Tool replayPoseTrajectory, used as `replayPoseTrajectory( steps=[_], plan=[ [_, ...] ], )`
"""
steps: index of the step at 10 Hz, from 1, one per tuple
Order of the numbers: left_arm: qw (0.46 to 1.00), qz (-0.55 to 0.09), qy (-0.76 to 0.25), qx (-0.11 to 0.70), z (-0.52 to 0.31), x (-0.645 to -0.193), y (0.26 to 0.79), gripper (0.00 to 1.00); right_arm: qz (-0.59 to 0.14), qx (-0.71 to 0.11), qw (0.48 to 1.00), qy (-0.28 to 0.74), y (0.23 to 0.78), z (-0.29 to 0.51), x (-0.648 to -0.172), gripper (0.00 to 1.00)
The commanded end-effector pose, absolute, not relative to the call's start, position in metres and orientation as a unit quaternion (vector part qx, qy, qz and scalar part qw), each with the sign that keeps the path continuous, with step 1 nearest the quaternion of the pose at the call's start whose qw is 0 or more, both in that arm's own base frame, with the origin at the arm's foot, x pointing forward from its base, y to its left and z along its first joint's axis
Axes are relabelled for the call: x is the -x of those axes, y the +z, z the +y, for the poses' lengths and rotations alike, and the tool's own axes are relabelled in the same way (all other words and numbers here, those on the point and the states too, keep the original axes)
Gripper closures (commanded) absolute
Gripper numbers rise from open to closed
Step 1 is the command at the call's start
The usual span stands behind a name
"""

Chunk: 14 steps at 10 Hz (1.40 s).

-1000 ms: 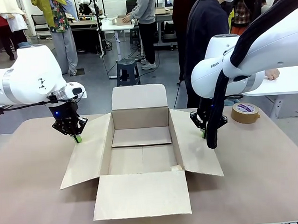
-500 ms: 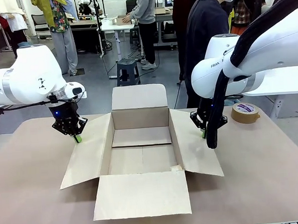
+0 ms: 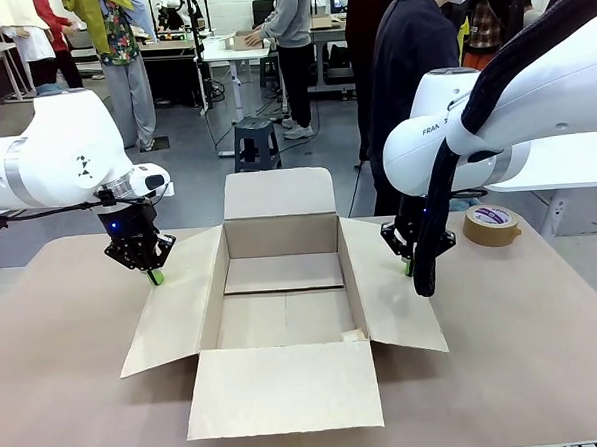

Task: Wrap the clocks to prevent damage.
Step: Once the human has placed the objects inside and stepped back, release both hands from the side flaps of the Package Box.

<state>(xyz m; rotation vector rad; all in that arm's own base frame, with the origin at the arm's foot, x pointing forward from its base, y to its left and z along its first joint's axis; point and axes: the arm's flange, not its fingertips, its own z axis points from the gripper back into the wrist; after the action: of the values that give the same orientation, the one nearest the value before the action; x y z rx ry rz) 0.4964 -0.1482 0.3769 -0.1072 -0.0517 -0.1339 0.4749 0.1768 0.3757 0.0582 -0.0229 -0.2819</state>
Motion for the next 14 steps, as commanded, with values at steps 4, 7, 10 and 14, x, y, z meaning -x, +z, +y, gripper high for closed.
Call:
replayPoseTrajectory(
  steps=[4,7,10,14],
  plan=[
    [0.996,-0.026,-0.066,0.049,-0.1481,-0.4960,0.3758,0.99,-0.013,-0.025,0.989,-0.147,0.3749,0.1780,-0.4745,0.99],
    [0.996,-0.026,-0.066,0.049,-0.1481,-0.4960,0.3758,0.99,-0.013,-0.025,0.989,-0.147,0.3749,0.1780,-0.4745,0.99],
    [0.996,-0.026,-0.066,0.049,-0.1481,-0.4960,0.3758,0.99,-0.013,-0.025,0.989,-0.147,0.3749,0.1780,-0.4745,0.99],
    [0.996,-0.026,-0.066,0.049,-0.1481,-0.4960,0.3758,0.99,-0.013,-0.025,0.989,-0.147,0.3749,0.1780,-0.4745,0.99]
  ],
)
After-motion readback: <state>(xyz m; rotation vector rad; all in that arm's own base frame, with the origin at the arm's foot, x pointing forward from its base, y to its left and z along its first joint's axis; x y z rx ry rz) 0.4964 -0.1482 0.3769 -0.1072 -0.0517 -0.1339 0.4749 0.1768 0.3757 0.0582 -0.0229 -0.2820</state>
